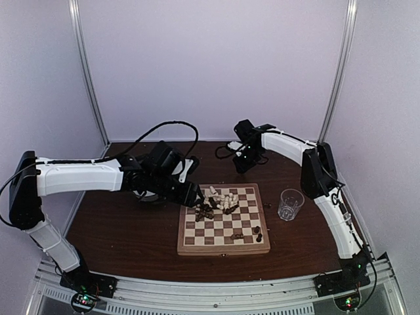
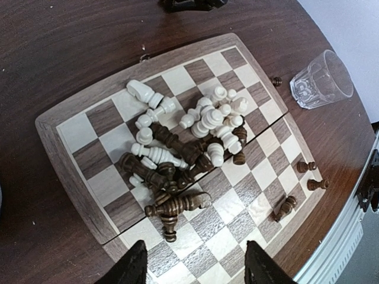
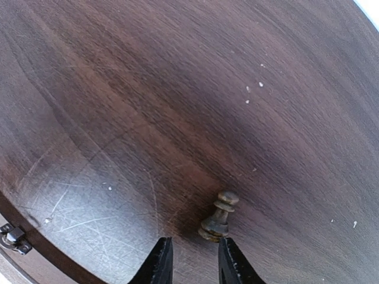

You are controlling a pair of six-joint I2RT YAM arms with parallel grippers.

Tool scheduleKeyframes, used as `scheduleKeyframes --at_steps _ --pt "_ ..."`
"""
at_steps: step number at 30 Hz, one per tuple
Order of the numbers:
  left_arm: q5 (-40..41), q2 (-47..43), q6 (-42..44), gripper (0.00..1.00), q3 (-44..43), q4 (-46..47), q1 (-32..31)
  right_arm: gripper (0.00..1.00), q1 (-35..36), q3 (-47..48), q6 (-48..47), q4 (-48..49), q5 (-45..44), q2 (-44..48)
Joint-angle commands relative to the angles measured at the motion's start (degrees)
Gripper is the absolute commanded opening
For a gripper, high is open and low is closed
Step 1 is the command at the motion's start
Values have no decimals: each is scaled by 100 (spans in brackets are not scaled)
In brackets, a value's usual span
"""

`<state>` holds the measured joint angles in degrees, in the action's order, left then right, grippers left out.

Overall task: Set up the chess pieces on the board
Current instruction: Pick up the pawn from the center of the board.

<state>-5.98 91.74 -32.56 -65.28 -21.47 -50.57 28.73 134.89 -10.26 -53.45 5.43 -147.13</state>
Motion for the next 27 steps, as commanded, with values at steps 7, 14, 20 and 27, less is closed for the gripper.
scheduleKeyframes --at_steps 7,14,20,27 --pt "77 -87 12 56 50 91 20 29 -96 406 16 19 -224 -281" --pt "84 -46 22 56 24 82 30 27 -103 593 19 6 -180 -492" --pt "79 -8 56 56 -50 18 39 24 -135 631 2 80 -128 -561" --pt "71 1 82 56 -81 -3 49 11 -164 653 49 85 -199 -570"
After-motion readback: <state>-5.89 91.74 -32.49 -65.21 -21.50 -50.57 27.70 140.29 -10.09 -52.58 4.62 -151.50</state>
